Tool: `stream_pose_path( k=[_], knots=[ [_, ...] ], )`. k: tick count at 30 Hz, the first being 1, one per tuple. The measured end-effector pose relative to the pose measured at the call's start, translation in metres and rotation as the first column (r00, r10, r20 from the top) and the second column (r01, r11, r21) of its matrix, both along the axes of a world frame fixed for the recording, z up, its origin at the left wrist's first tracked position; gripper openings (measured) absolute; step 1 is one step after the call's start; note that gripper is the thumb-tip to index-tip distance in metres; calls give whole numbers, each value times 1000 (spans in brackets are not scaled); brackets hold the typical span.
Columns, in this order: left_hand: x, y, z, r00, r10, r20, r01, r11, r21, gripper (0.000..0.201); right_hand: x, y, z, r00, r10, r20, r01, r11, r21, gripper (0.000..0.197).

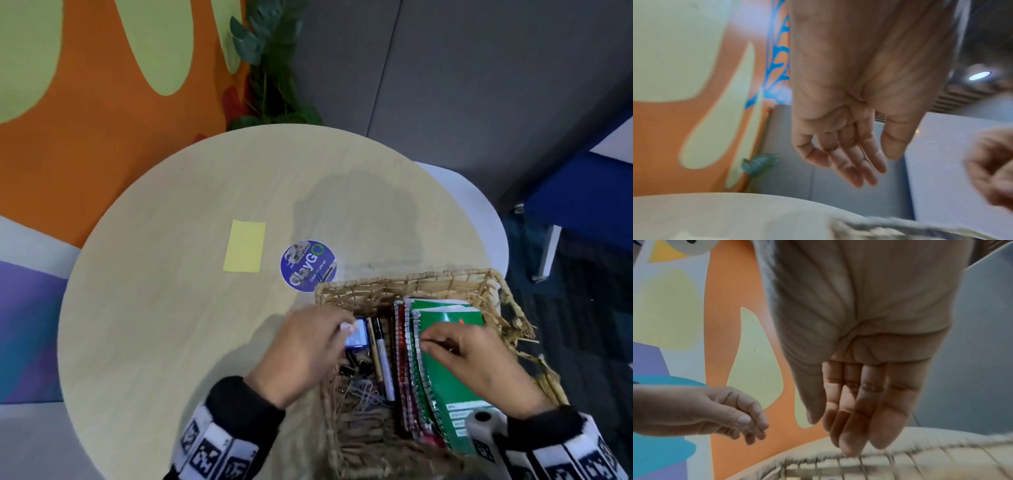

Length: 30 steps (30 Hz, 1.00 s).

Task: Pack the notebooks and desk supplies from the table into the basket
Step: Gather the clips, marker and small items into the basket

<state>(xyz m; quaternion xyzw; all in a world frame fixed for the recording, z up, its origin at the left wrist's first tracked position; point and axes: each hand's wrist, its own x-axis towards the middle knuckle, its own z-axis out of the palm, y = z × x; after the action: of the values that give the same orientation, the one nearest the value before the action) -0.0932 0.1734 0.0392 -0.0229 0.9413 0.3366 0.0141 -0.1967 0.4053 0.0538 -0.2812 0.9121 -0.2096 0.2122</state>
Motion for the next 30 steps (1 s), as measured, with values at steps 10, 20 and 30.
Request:
stream_pose_path(
  k=[10, 20, 30],
  knots=[
    [-55, -164, -83, 721, 676, 154, -668, 736, -110, 31, -133, -155, 2, 877, 446, -180, -411, 889, 201, 18],
    [-107, -177, -117, 495, 806, 324, -718, 590, -369, 86, -140, -247, -91, 377, 910, 170, -852, 269, 449, 35],
    [-107, -191, -125, 496, 776, 390, -730, 616, -296, 81, -134, -249, -104, 293, 926, 237, -849, 138, 510, 26]
  ],
)
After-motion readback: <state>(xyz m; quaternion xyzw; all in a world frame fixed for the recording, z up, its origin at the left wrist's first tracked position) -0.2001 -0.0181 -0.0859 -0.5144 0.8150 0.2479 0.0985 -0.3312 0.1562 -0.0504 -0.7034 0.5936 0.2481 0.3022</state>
